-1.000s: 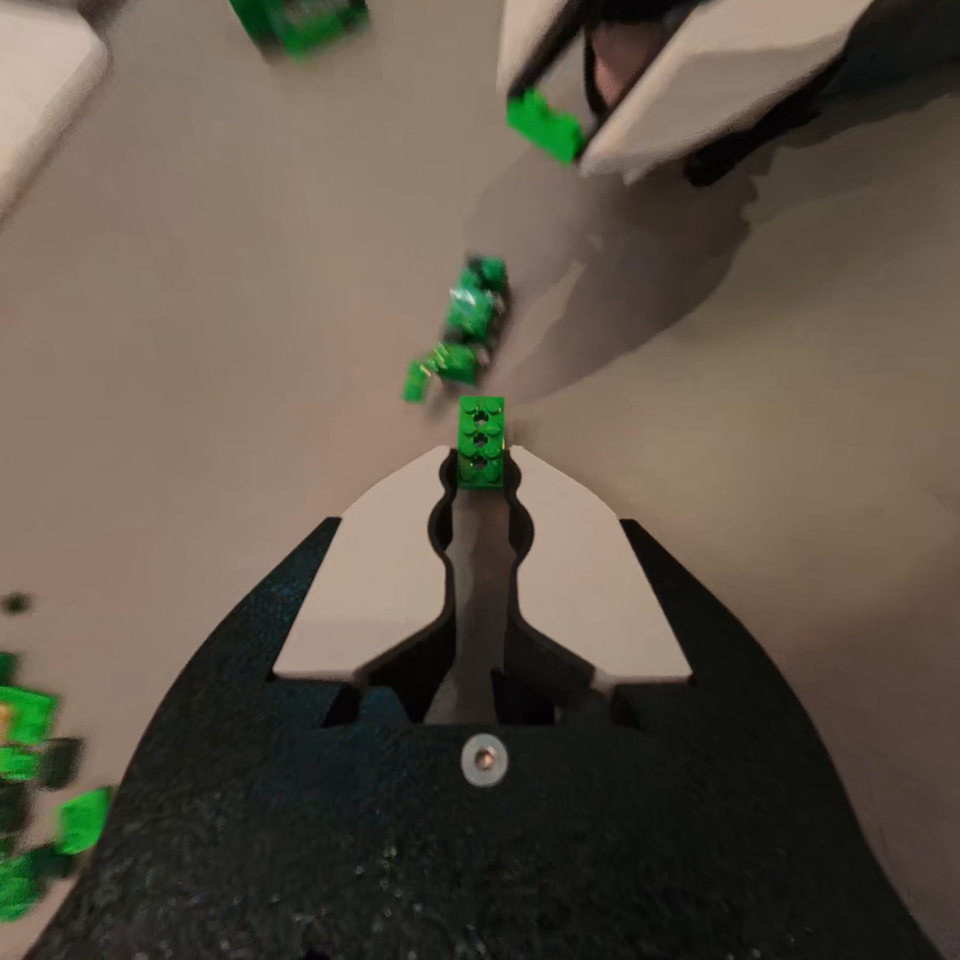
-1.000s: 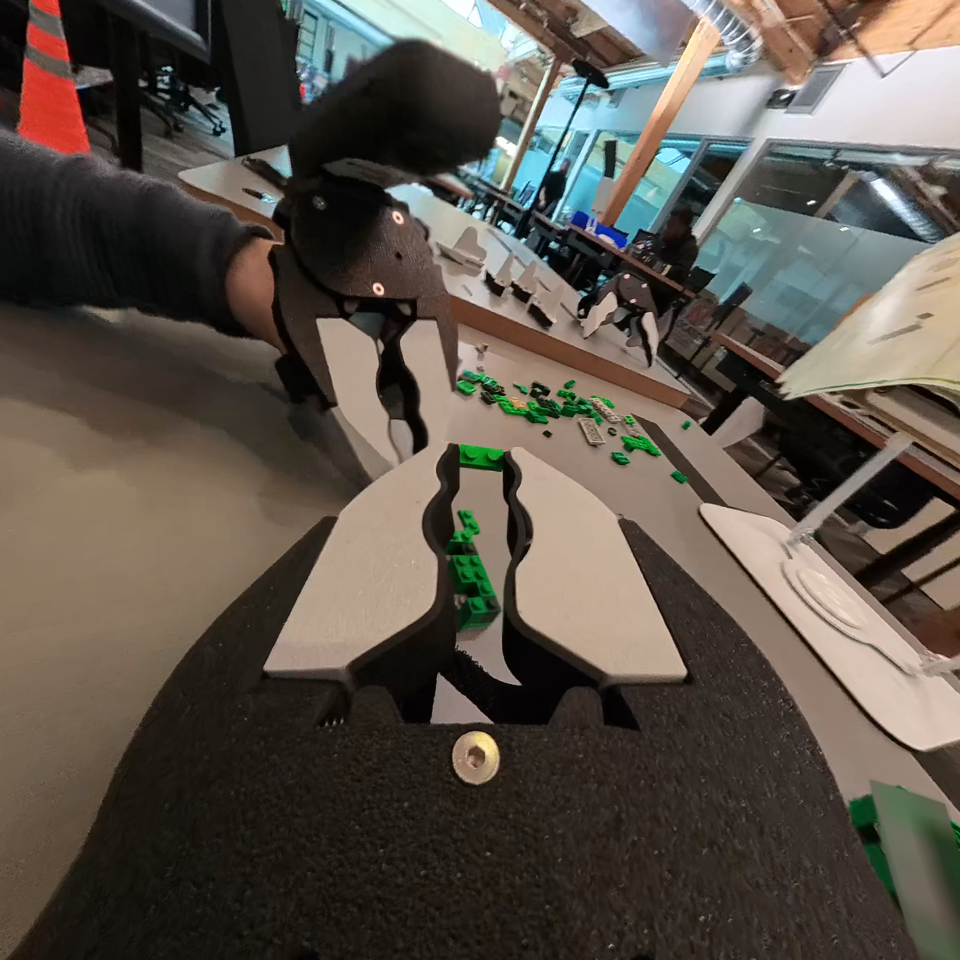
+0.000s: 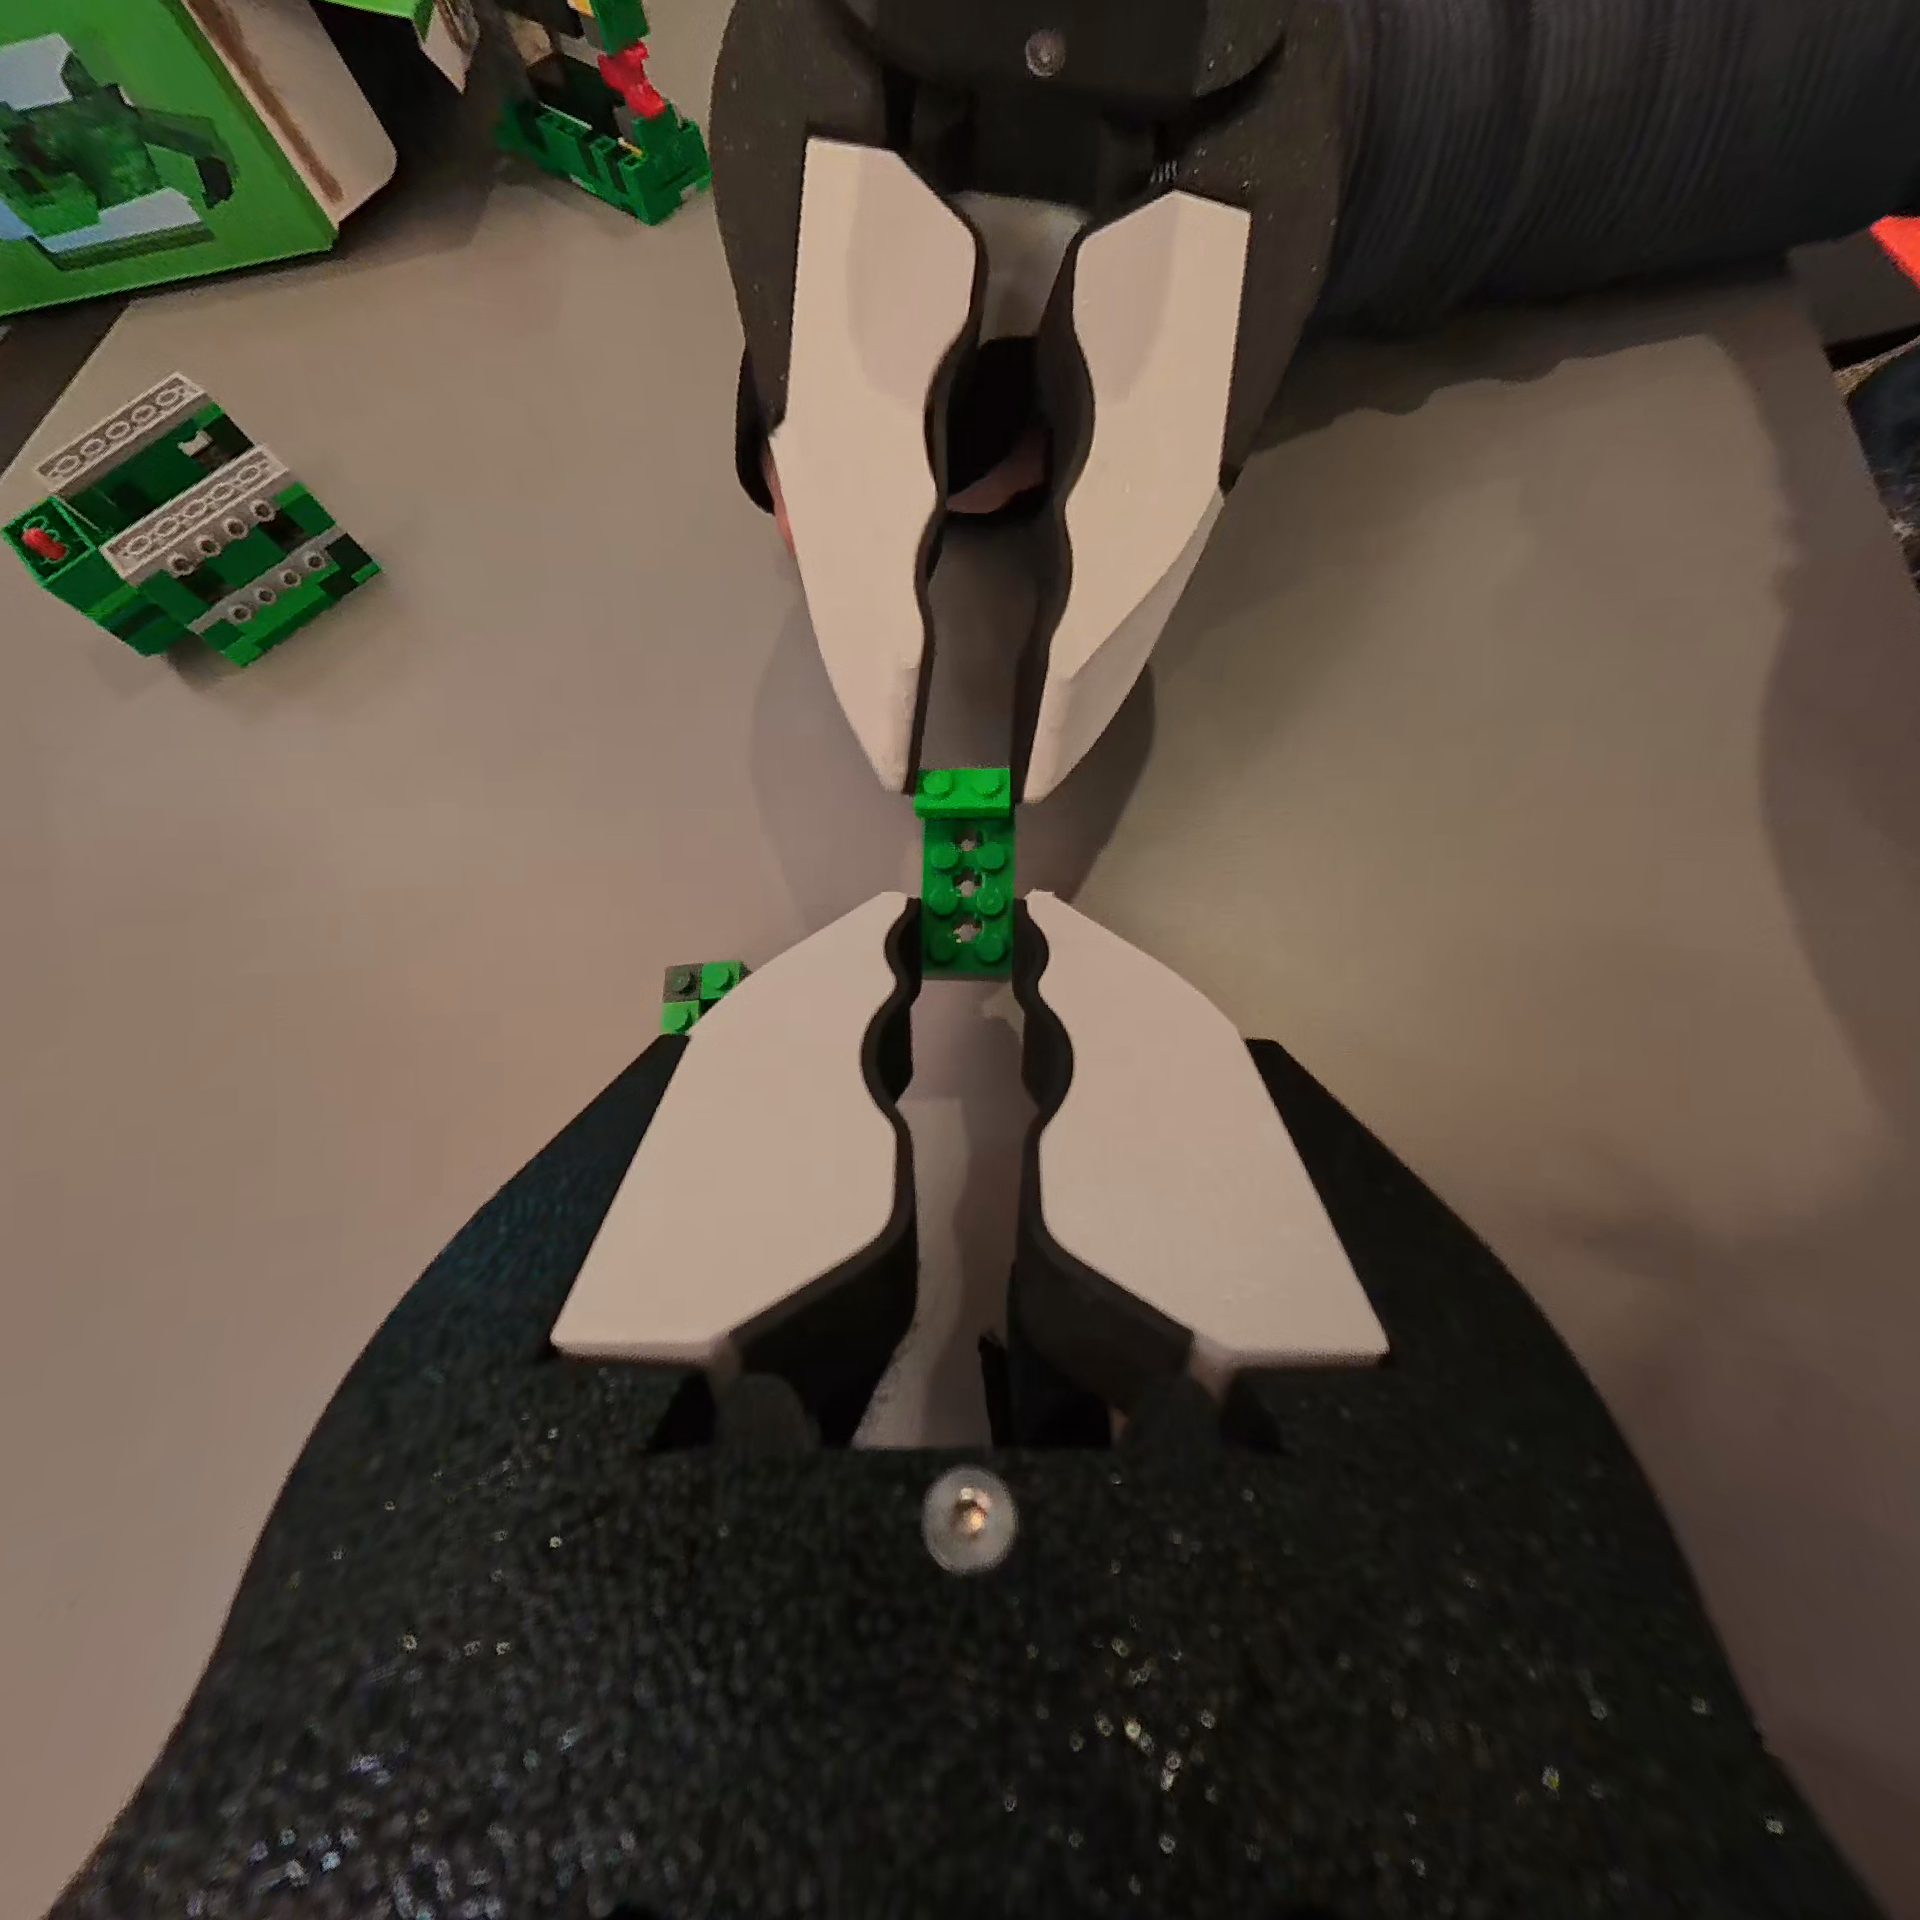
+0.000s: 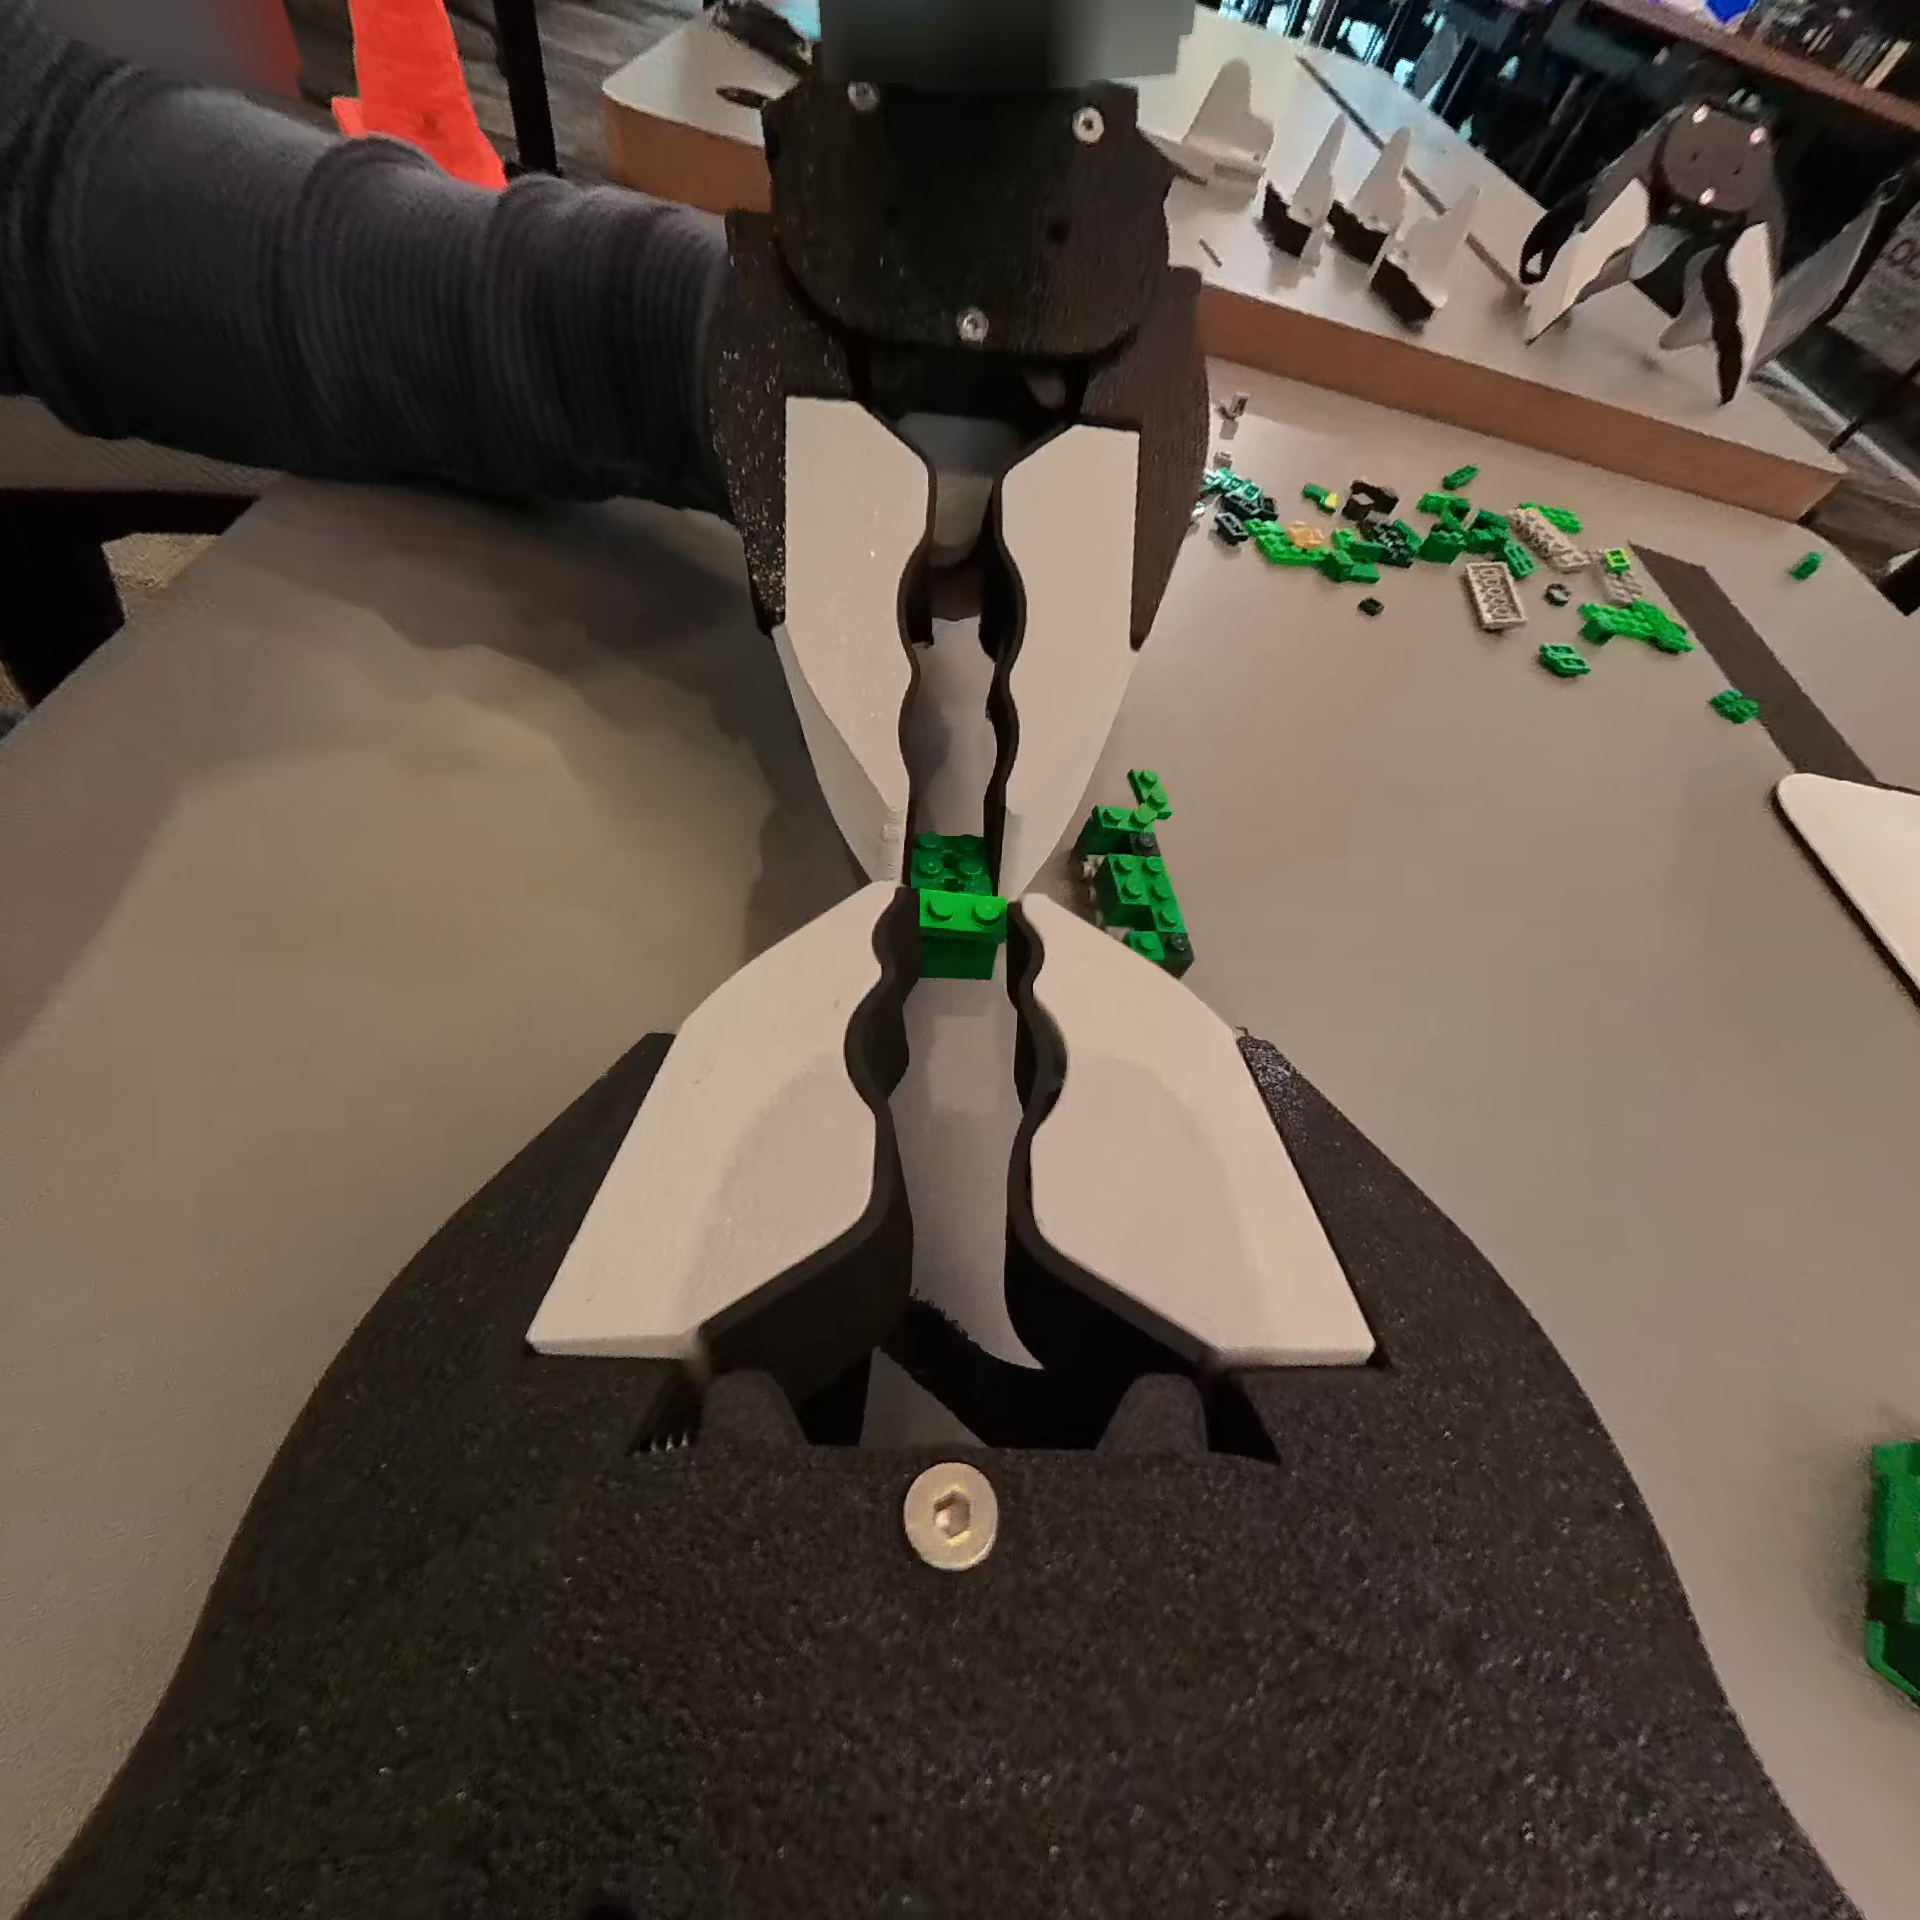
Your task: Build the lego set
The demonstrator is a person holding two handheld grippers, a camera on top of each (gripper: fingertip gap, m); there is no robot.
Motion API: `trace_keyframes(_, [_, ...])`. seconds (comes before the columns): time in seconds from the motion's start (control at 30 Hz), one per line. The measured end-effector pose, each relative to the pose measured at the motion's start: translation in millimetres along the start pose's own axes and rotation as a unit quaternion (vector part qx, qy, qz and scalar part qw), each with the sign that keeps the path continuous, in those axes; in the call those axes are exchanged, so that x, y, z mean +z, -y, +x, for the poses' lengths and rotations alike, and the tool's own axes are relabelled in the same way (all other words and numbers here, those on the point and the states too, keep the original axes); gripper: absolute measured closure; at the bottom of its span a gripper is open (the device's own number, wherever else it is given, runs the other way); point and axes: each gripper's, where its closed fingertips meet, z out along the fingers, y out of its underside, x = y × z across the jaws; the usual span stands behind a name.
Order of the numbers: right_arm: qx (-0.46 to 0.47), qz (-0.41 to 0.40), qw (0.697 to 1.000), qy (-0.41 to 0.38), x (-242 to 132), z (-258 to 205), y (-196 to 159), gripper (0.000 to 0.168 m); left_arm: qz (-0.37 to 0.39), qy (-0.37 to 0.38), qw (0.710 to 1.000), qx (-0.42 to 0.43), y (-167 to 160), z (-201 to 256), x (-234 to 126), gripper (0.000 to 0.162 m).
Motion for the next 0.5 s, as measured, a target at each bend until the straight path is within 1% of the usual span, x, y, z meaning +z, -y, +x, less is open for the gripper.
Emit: trace_keyframes(0.5, [-0.022, -0.036, 0.999, -0.001, 1.4, -2.1, -4.6, 0.153, 0.001, -0.001, 1.0, 0.002, -1.1, 1.2, 1.2, 0.146])
